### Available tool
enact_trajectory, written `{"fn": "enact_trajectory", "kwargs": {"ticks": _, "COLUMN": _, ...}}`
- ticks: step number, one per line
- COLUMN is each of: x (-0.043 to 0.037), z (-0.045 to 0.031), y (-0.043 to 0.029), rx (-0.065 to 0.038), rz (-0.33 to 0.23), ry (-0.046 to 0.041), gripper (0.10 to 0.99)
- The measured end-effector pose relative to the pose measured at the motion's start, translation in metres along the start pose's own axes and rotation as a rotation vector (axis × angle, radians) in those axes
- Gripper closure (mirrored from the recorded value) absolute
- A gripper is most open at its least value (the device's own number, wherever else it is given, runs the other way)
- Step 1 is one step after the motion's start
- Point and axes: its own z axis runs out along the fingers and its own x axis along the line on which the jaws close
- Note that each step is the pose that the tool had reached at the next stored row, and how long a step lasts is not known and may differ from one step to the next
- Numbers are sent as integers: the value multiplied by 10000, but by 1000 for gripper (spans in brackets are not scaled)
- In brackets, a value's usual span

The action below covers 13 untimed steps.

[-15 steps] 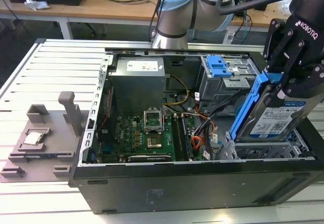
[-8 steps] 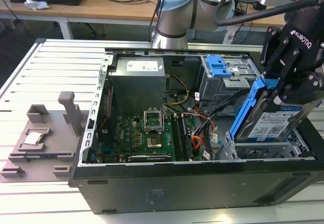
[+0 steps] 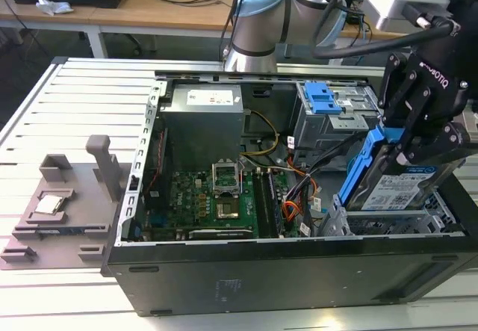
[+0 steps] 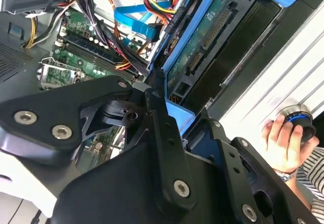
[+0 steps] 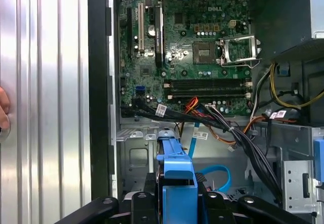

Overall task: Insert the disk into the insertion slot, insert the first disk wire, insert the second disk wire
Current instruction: 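Insert the disk into the insertion slot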

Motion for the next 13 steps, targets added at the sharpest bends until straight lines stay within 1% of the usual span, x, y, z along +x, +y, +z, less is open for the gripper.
{"fn": "enact_trajectory", "kwargs": {"ticks": 1, "x": 0, "z": 27, "y": -1, "rx": 0, "rz": 0, "ry": 1, "gripper": 722}}
{"fn": "enact_trajectory", "kwargs": {"ticks": 3, "x": 0, "z": 42, "y": -2, "rx": 0, "rz": 0, "ry": 0, "gripper": 722}}
{"fn": "enact_trajectory", "kwargs": {"ticks": 8, "x": 0, "z": 45, "y": -2, "rx": 0, "rz": 0, "ry": 0, "gripper": 722}}
{"fn": "enact_trajectory", "kwargs": {"ticks": 9, "x": 0, "z": 46, "y": -2, "rx": 0, "rz": 0, "ry": 0, "gripper": 710}}
{"fn": "enact_trajectory", "kwargs": {"ticks": 10, "x": -1, "z": 47, "y": -2, "rx": 0, "rz": 0, "ry": -1, "gripper": 647}}
{"fn": "enact_trajectory", "kwargs": {"ticks": 13, "x": 0, "z": 47, "y": -2, "rx": 1, "rz": 0, "ry": 1, "gripper": 659}}
